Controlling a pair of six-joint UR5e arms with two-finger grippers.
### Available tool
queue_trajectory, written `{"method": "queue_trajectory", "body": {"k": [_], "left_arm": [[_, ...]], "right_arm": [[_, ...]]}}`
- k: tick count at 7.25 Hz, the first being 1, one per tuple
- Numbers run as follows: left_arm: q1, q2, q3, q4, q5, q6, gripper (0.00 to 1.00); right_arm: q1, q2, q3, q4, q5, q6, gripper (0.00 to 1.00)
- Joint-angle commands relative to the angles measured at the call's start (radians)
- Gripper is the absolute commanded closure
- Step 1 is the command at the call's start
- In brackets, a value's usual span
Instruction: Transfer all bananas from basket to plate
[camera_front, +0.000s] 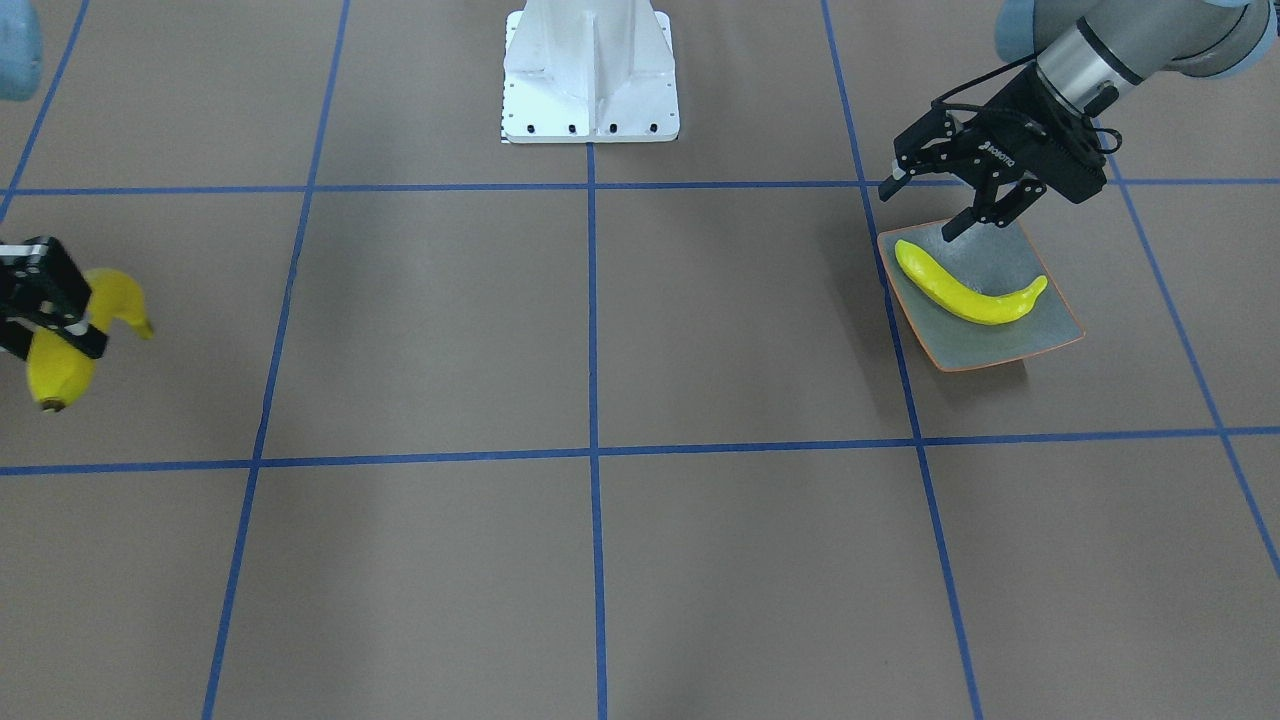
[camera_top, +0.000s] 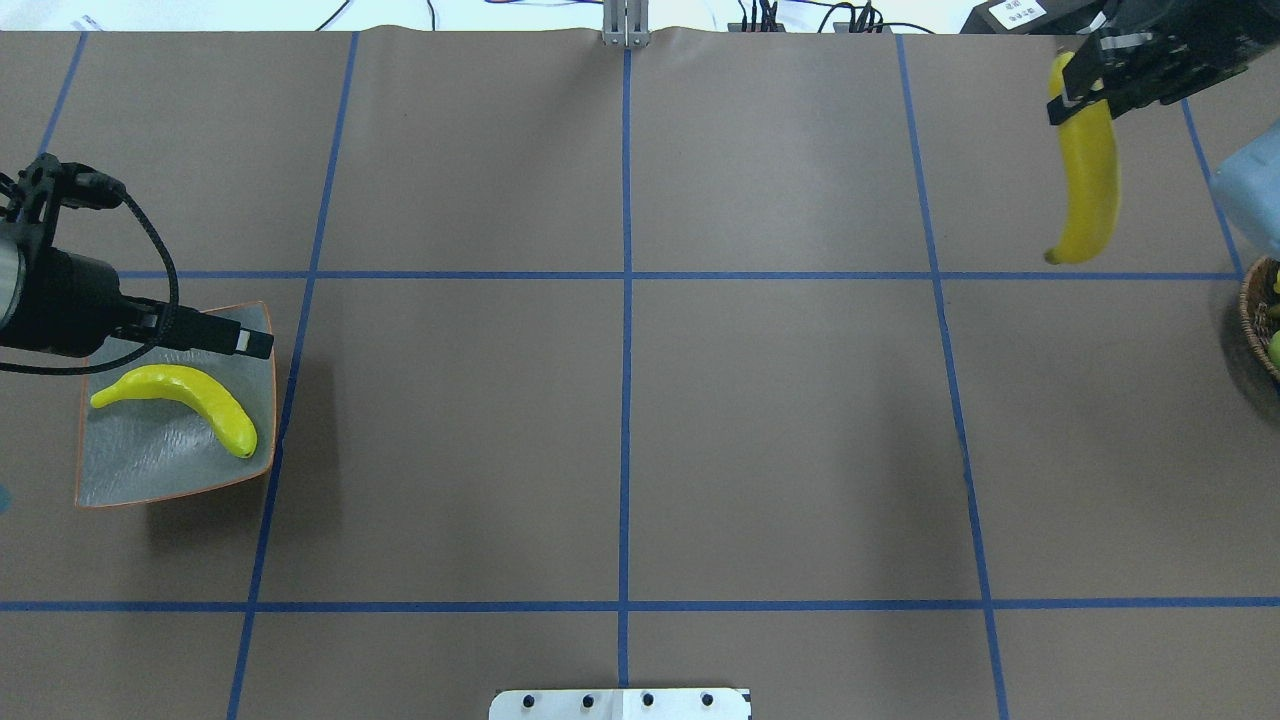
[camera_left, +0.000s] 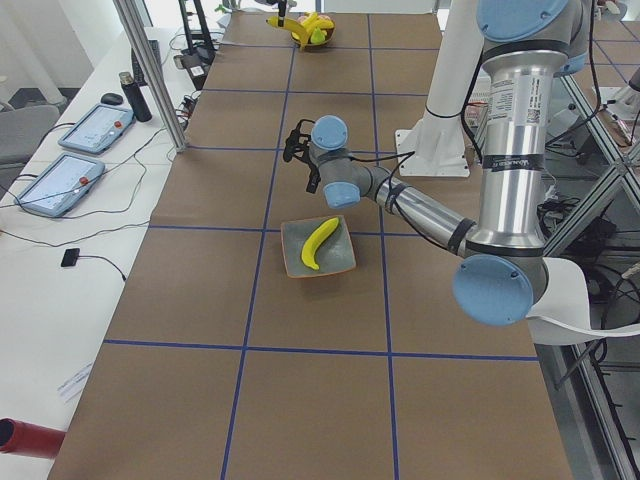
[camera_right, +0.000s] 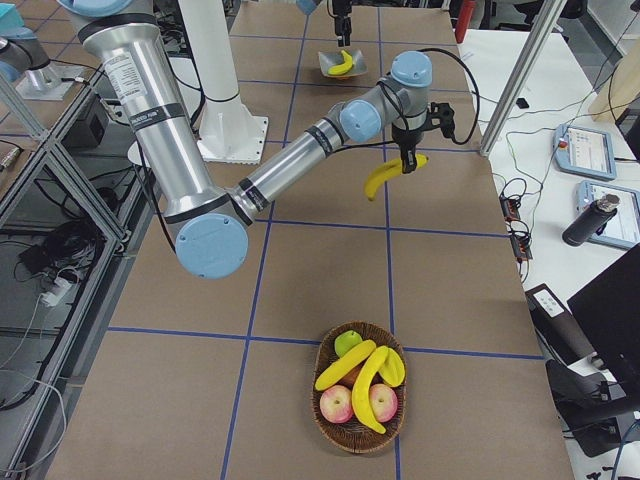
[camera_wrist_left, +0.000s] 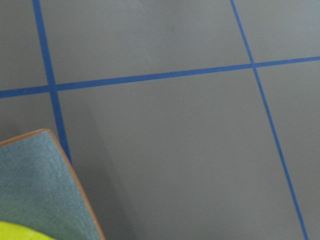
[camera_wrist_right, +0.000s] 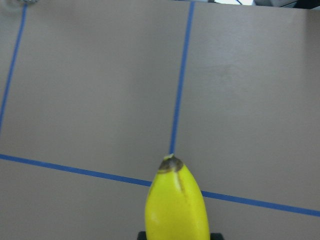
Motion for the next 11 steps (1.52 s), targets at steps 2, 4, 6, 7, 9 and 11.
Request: {"method": "queue_trajectory", "body": {"k": [2,4,6,7,9,11], "left_arm": [[0.006,-0.165,0.043,0.000,-0.006,-0.006,0.00],[0.026,-0.294,0.091,-0.003,-0.003,-0.124,0.00],[0.034,-0.334,0.078,-0.012,-0.003,-0.178,0.00],[0.049,-0.368,0.086,-0.052,0.000,-0.193,0.00],[0.068,-0.408,0.091,-0.063,0.000,-0.199,0.00],[0.104,-0.423,0.092,-0.068,0.001,-0.195,0.00]], "right_arm": [[-0.176,0.084,0.005,0.223,-0.096,0.518,1.00],[-0.338,0.185,0.008,0.223,-0.286,0.783,1.00],[-0.397,0.248,0.011,0.223,-0.325,0.897,1.00],[-0.438,0.270,0.008,0.223,-0.369,0.941,1.00],[-0.478,0.296,0.006,0.215,-0.383,0.986,1.00],[-0.507,0.324,0.008,0.215,-0.383,0.988,1.00]]}}
